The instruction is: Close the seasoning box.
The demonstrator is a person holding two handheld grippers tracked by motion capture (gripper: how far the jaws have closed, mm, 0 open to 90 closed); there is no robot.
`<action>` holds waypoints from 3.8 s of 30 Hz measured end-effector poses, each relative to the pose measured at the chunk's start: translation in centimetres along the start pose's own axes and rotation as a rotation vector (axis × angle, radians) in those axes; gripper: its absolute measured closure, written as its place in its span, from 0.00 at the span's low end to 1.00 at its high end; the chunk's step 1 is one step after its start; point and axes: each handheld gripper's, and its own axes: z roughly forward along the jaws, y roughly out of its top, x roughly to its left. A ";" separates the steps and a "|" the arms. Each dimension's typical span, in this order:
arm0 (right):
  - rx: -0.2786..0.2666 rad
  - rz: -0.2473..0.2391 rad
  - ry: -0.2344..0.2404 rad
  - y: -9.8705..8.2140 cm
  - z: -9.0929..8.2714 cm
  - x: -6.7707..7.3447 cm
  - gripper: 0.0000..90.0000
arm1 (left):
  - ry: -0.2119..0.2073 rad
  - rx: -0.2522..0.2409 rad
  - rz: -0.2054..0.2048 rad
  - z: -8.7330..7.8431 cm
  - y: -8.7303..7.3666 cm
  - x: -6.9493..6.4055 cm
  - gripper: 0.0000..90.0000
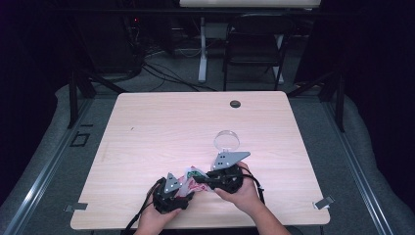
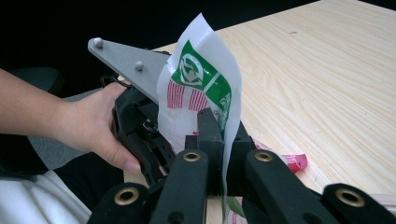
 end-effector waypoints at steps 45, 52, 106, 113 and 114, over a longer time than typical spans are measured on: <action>-0.073 0.031 -0.060 2.4 -2.3 0.3 1.00 | 0.143 -0.114 0.181 -2.4 3.1 -0.3 0.64; -0.074 0.008 -0.088 3.9 -2.5 0.1 1.00 | 0.191 -0.146 0.204 -2.6 4.0 0.3 0.64; -0.040 0.013 -0.196 2.0 -3.6 -1.4 0.99 | 0.579 -0.096 0.614 -0.7 6.6 -0.2 0.65; -0.042 0.013 -0.211 1.9 -3.8 -1.6 0.99 | 0.591 -0.096 0.640 -0.5 7.0 -0.1 0.65; -0.042 0.013 -0.211 1.9 -3.8 -1.7 0.99 | 0.601 -0.078 0.658 -0.6 7.0 -0.1 0.65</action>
